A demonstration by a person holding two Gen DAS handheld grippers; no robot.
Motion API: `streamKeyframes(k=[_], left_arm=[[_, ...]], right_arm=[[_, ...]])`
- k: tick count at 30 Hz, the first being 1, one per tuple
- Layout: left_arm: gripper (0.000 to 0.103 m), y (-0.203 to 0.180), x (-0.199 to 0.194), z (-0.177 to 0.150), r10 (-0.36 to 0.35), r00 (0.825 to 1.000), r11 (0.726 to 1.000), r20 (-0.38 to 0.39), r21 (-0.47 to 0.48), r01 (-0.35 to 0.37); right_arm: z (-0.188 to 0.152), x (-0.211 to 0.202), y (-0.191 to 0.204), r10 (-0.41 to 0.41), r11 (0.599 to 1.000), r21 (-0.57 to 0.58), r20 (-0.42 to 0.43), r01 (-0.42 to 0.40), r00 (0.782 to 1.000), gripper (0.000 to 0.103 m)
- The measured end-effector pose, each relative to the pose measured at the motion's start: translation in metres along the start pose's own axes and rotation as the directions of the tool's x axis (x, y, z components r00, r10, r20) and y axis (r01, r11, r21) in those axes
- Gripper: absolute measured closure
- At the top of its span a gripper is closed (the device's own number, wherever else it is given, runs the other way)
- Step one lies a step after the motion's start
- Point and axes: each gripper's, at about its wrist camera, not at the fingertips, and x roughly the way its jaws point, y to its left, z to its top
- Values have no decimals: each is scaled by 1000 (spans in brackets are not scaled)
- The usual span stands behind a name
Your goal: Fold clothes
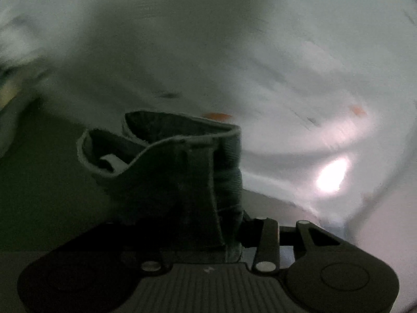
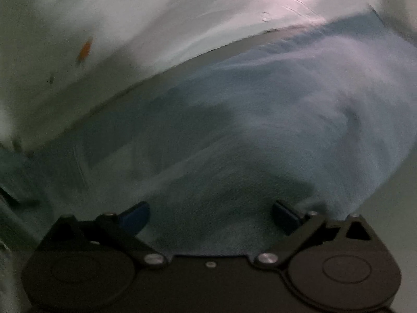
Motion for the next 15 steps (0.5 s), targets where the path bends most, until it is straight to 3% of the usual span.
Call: streamKeyframes(k=[3,5,7,8,10,11,15], left_arm=[[59,-43,22,-11,-106,992,985,-66,127,114],[58,-61,48,-25,-179,972,968,-153,152,202],[57,-74,80,-44,-238,932,948,-272,142,284],[53,-74,96,-53,-265,905,946,-334,92,311],[53,-67,128,-69,-325,833,942,-448,-83,324],[52,-62,135,-75,-346,816,938,-463,-156,310],[45,-49,124,-72,-400,820,913,-408,-250,322]], right_arm=[[2,-12,-27,41,985,167,33,-46,999,3],[3,-19,-42,52,966,252,55,-64,997,3],[2,-25,-54,67,944,317,73,-87,995,3],[2,-27,-60,76,932,349,80,-99,994,3],[0,-31,-70,108,898,418,98,-139,989,3],[-1,-33,-74,127,878,451,110,-164,986,3],[-2,-37,-87,217,794,545,163,-271,962,3]])
